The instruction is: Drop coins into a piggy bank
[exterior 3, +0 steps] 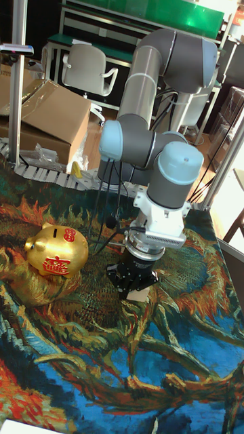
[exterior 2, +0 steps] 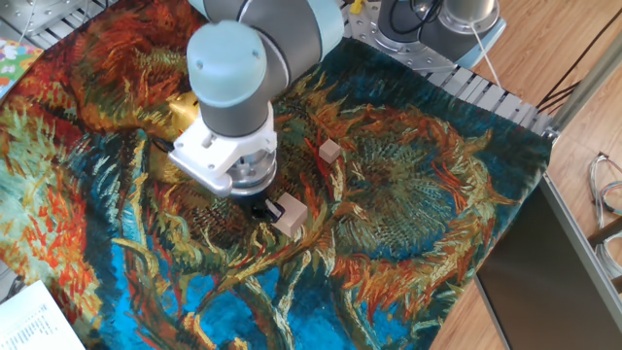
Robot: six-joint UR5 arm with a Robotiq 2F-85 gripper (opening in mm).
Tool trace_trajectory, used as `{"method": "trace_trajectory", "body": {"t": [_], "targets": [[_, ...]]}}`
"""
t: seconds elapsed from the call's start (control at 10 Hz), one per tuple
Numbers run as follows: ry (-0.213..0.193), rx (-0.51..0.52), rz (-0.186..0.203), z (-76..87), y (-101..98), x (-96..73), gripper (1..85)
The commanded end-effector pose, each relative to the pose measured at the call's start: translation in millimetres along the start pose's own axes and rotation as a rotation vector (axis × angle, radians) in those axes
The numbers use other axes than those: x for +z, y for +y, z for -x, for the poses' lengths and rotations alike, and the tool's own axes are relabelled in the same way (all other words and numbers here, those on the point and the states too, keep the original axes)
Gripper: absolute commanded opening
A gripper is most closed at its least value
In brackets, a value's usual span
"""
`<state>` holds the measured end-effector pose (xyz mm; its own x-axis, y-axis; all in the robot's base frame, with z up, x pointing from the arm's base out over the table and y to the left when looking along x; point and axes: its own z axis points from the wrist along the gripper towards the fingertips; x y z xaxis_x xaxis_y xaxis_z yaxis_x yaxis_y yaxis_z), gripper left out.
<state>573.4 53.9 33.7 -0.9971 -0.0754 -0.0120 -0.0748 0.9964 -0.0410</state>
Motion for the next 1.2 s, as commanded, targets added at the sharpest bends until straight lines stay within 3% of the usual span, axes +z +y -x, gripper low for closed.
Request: {"method": "trace_trajectory", "body": {"t": [0.0, 0.2, 0.3, 0.5, 0.7, 0.8, 1.1], "targets": [[-0.040, -0.085, 0.009, 6.2, 0.6, -12.5, 1.3], [-0.080, -0.098, 0.059, 16.0, 14.2, -13.6, 1.3], [-0.093, -0.101, 0.059, 19.2, 14.3, -13.9, 1.3], [-0.086, -0.122, 0.029, 14.8, 2.4, -18.0, 1.3], [-0.052, -0.171, 0.011, -7.0, -31.4, -33.5, 1.3], [-0.064, -0.189, -0.010, -8.5, -42.1, -35.0, 1.3], [-0.079, -0.138, -0.006, -4.8, -41.1, -35.3, 1.3]]}}
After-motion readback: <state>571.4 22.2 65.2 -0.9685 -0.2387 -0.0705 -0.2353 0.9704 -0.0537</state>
